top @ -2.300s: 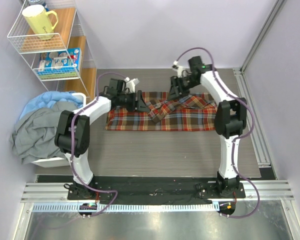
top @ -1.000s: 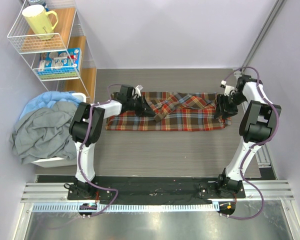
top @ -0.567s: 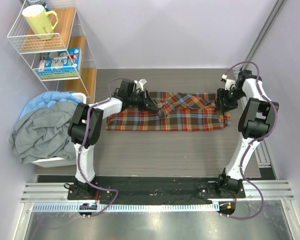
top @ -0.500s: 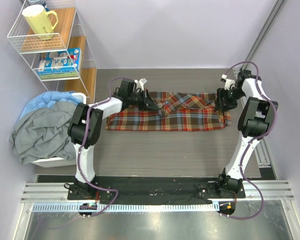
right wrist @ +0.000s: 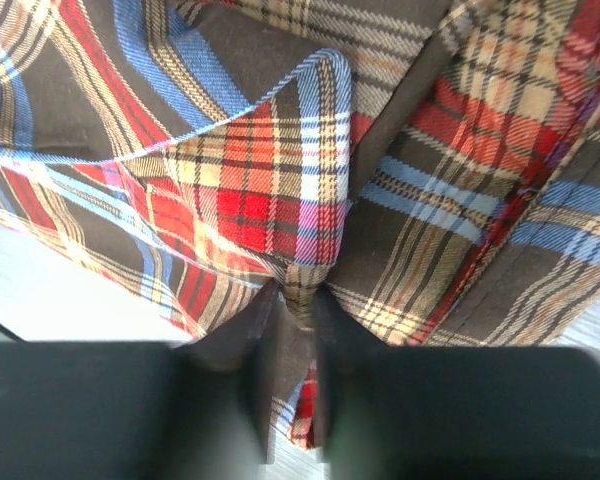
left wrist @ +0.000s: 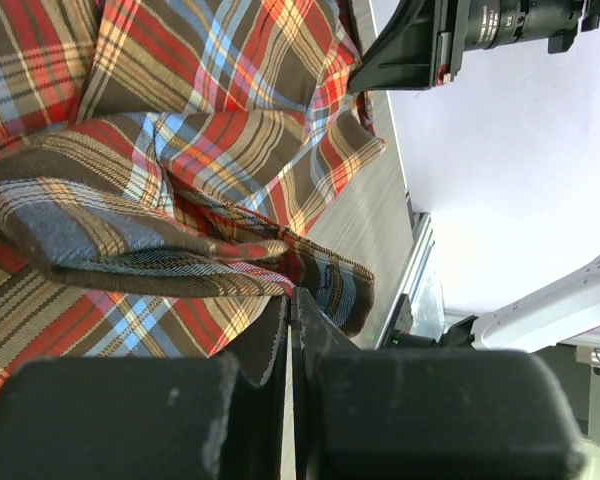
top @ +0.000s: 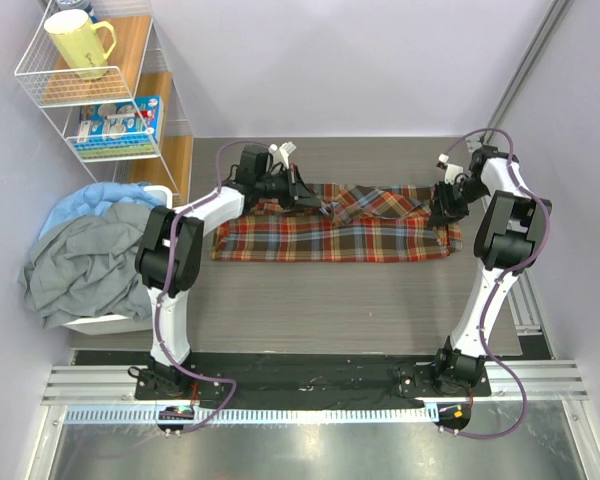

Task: Fold and stack the long sleeve shirts
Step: Fold the shirt

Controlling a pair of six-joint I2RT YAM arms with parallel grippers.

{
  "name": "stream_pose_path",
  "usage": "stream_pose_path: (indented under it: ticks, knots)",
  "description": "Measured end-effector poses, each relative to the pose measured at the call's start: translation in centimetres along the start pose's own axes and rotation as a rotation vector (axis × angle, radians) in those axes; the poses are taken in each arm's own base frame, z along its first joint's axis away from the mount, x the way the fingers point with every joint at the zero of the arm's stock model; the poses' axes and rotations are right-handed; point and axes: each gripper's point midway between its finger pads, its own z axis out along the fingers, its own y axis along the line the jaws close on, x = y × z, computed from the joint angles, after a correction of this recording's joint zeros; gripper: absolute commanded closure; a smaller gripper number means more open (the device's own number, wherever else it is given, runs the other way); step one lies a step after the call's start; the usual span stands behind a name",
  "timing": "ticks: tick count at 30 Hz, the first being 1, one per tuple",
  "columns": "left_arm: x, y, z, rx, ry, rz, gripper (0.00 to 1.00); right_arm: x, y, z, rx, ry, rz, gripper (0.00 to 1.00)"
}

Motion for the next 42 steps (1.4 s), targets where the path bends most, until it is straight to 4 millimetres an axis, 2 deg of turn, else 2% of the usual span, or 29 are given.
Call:
stream_pose_path:
  ticks: [2, 5, 12, 20, 24, 27, 31, 35, 38, 42]
  knots:
    - [-0.2, -0.1, 0.0, 0.002, -0.003, 0.007, 1.0, 0.2, 0.1, -0.1, -0.003, 0.008, -0.004, 0.93]
    - [-0.2, -0.2, -0.2, 0.001, 0.001, 0.016, 1.0, 0.5, 0.1, -0.2, -0.007, 0.019, -0.012, 0.99]
    - [-1.0, -1.5, -1.5, 0.006, -0.012, 0.055, 1.0, 1.2, 1.0, -1.8, -0.017, 0.043, -0.004, 0.99]
    - [-2.1, -5.7, -4.7, 0.038, -0.05, 0.15, 1.0, 3.1, 3.2, -4.7, -0.02, 0.066, -0.017, 0.97]
    - [-1.8, -6.4, -5.5, 0.037, -0.052, 0.165, 1.0, 4.7, 3.4, -4.4, -0.019, 0.101, 0.001, 0.91]
    - [-1.1, -5.4, -5.7, 0.015, -0.039, 0.154, 1.0, 5.3, 2.8, -3.7, -0.006, 0.122, 0.02, 0.82]
    - [-0.5, -2.3, -6.5, -0.053, -0.026, 0.119, 1.0, 4.6, 1.5, -2.5, 0.015, 0.105, 0.051, 0.76]
    - [-1.4, 1.0, -7.4, -0.109, -0.041, 0.118, 1.0, 2.5, 0.1, -1.3, 0.039, 0.053, 0.067, 0.8]
    - [-1.4, 3.5, -7.6, -0.145, -0.028, 0.119, 1.0, 0.7, -0.6, -1.2, 0.056, 0.005, 0.067, 0.88]
    - [-0.6, 4.8, -7.7, -0.171, 0.005, 0.138, 1.0, -0.9, -1.0, -1.4, 0.072, -0.038, 0.054, 0.9]
